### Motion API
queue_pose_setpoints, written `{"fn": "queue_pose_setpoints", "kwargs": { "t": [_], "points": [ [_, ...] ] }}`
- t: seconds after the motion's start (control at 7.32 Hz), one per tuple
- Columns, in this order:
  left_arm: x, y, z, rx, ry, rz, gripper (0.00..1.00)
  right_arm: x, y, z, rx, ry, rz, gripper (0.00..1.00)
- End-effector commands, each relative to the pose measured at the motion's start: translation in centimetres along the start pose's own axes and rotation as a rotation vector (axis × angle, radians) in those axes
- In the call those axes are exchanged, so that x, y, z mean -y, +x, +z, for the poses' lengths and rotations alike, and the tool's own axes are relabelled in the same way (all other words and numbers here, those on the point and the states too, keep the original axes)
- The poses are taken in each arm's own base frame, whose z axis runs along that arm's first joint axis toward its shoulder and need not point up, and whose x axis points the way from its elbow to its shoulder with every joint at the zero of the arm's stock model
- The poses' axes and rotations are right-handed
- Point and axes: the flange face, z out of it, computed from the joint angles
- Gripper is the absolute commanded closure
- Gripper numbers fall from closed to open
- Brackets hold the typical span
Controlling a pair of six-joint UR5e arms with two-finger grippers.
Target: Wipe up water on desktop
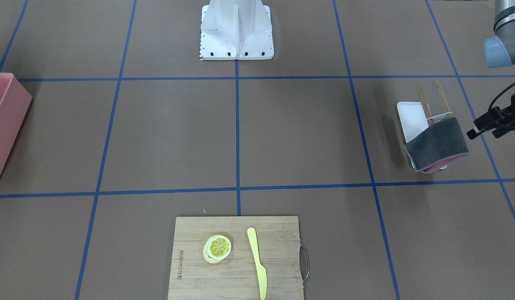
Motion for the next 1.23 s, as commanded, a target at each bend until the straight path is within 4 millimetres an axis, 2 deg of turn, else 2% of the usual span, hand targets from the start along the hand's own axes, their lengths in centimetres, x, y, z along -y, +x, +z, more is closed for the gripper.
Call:
{"fn": "queue_pose_setpoints", "kwargs": {
  "t": [0.0,0.14,0.27,0.41,0.68,1.09],
  "points": [
    [-0.1,1.2,1.7,-0.005,-0.030,0.025,0.09,0.0,-0.3,0.0,0.028,-0.002,0.004,0.00],
    [0.0,1.3,1.7,-0.006,-0.029,0.026,0.35,0.0,-0.4,0.0,0.036,-0.002,0.002,0.00],
    [0.0,1.2,1.8,-0.005,-0.031,0.032,0.53,0.1,-0.4,-0.1,0.036,-0.001,0.001,0.00],
    [0.0,1.1,1.8,-0.004,-0.032,0.032,0.61,0.3,-0.6,-0.2,0.036,0.002,-0.002,0.00],
    [-0.4,0.2,2.2,0.004,-0.043,0.022,0.68,0.4,-0.8,-0.4,0.036,0.006,-0.006,0.00],
    [-0.5,0.0,2.0,0.001,-0.047,0.014,0.79,0.4,-0.6,-0.2,0.036,0.002,0.001,0.00]
  ]
}}
